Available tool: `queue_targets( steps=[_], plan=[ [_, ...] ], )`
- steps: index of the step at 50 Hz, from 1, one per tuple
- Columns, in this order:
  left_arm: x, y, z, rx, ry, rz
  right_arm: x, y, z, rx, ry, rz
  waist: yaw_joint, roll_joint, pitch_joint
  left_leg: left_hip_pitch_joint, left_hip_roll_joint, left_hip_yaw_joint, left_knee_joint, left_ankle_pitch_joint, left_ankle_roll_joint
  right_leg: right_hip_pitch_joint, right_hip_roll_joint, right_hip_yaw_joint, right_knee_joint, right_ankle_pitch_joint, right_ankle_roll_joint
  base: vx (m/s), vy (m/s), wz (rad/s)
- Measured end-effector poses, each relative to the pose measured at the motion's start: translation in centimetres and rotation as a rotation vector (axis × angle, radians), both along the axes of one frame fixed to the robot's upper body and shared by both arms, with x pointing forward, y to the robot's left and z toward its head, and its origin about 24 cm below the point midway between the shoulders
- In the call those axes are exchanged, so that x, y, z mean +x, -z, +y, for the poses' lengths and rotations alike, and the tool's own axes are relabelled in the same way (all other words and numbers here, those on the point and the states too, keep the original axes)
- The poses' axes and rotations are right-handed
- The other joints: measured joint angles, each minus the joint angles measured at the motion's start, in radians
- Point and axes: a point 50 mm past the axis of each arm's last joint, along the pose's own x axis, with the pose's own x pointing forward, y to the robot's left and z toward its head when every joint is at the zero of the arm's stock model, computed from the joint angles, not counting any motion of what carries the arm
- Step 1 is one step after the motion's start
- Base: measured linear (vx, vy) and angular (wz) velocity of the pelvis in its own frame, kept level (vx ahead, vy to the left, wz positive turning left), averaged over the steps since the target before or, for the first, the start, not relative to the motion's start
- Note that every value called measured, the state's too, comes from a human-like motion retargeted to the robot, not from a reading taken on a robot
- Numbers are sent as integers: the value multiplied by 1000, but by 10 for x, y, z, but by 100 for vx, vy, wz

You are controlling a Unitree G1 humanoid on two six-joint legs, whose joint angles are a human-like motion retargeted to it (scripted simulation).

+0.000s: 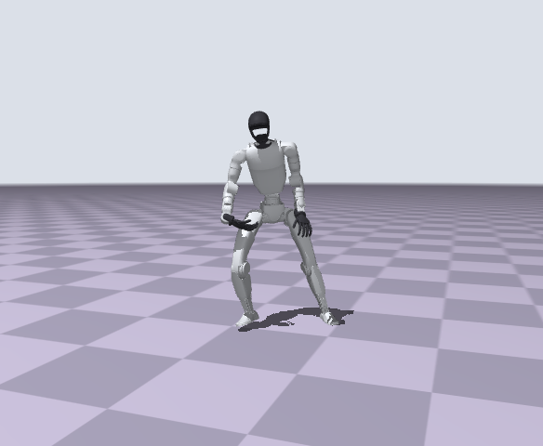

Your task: Kungfu

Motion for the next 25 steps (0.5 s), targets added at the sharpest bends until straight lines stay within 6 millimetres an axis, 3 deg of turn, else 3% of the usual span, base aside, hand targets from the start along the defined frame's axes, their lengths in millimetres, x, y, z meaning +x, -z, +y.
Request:
queue_targets(
  steps=[3,5,8,12,16,20,23,25],
  plan=[
    [-10,3,6,-11,-34,11,-12,21,26,-30,-133,91,41,14,18,-44,-14,17,-3,20,0,-17,-48,-10,50,-7,0,-3,-4,72],
    [-15,1,22,19,-73,-9,-20,38,55,-12,-173,110,68,33,29,-84,11,-7,22,25,0,-3,-24,-38,49,-6,0,3,-9,44],
    [-18,-1,30,37,-124,-19,-32,53,74,41,-123,183,88,29,25,-91,4,-17,17,42,0,-8,-18,-23,53,7,1,11,-6,29],
    [-20,0,33,30,-200,5,-35,58,84,92,-15,198,96,16,12,-90,2,-2,7,62,0,23,-14,-29,24,42,1,20,3,27],
    [-16,-3,30,16,-255,0,-17,42,70,45,72,36,98,3,8,-114,-7,52,9,105,0,67,-23,-31,-33,91,0,19,15,56],
    [-14,-8,25,-2,-266,-41,6,10,54,5,105,-197,105,5,5,-169,9,147,50,181,0,139,-15,-58,-123,154,-7,25,18,77],
    [-20,-10,25,0,-284,-65,16,-18,51,17,75,-332,122,26,-11,-230,76,237,104,266,0,221,41,-120,-214,195,-32,39,-2,75],
    [-31,-7,28,-5,-316,-57,19,-34,56,46,51,-416,169,49,-22,-248,168,269,157,301,0,308,138,-161,-308,221,-61,61,-10,14]
  ],
)
